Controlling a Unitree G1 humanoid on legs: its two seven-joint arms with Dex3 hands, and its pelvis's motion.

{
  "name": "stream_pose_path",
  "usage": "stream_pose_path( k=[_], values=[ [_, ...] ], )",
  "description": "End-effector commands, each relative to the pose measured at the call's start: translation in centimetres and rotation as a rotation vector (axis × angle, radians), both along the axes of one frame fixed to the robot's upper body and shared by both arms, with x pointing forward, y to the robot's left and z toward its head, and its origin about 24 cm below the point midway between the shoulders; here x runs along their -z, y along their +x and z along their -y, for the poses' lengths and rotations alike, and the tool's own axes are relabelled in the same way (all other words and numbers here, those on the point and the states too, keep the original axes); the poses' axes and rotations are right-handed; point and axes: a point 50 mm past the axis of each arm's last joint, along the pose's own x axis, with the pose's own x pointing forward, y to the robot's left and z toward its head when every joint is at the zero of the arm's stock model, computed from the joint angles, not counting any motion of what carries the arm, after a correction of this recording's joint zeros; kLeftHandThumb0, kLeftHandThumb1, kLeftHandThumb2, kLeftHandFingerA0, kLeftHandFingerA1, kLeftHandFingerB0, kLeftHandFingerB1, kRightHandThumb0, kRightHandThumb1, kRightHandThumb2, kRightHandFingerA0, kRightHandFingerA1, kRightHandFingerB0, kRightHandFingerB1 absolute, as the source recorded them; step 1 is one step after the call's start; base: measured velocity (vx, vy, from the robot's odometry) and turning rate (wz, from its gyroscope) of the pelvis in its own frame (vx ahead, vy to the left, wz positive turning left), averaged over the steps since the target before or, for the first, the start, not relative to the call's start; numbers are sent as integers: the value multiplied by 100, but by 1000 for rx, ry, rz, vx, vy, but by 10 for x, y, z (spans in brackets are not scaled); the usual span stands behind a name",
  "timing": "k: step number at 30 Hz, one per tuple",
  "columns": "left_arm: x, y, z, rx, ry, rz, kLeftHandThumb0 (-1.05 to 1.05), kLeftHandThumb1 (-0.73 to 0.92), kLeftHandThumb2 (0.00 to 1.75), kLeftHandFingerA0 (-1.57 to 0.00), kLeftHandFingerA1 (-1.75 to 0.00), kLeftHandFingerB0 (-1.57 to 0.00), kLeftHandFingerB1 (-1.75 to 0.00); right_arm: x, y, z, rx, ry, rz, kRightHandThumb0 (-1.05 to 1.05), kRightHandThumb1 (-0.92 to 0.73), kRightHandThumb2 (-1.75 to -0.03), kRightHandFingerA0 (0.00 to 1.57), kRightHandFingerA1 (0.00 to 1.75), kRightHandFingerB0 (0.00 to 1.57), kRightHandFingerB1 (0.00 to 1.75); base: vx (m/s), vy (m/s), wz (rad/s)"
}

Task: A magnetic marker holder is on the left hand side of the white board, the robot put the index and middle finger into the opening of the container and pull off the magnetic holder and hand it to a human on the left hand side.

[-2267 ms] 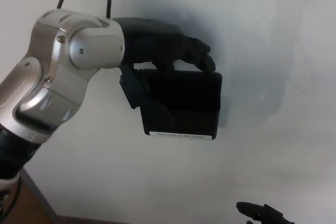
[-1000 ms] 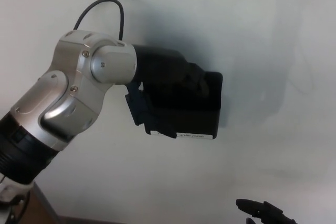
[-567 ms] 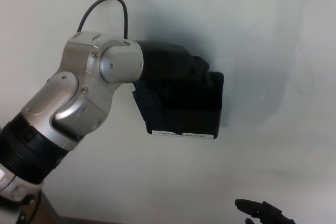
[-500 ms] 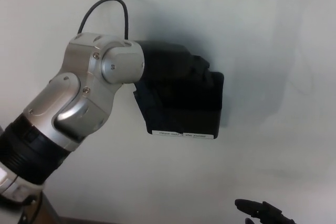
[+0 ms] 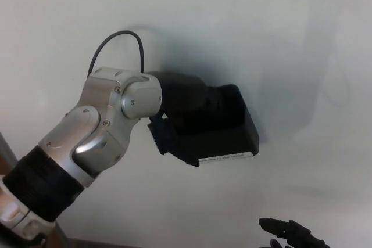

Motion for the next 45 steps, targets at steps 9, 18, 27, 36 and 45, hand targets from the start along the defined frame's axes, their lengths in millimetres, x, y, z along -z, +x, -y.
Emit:
stream_pose_path(
  k=[9,18,27,36,45],
  values=[
    [37,-5,-1,-13,126,-170,-86,46,76,-49,-51,-17,-34,-3,5,7,10,-16,7,-63,-78,-63,83,66,63,45,0,0,0],
    [31,-7,5,13,22,-130,-74,49,56,-67,-57,-23,-29,-5,8,6,-6,-32,19,-63,-78,-64,75,56,62,46,0,0,0],
    [8,-7,18,15,-72,-88,-74,49,56,-45,-40,-21,-28,-4,11,5,3,-17,1,-61,-78,-63,75,57,61,48,0,0,0],
    [30,-7,21,14,-153,-24,-17,69,61,-90,-56,-72,-45,-4,9,5,-15,-44,9,-60,-79,-64,74,56,60,48,0,0,0],
    [55,-6,18,-26,-146,-235,-20,70,86,-70,-159,-52,-135,-5,11,3,-15,-44,18,-60,-79,-64,75,58,61,48,0,0,0]
  ],
)
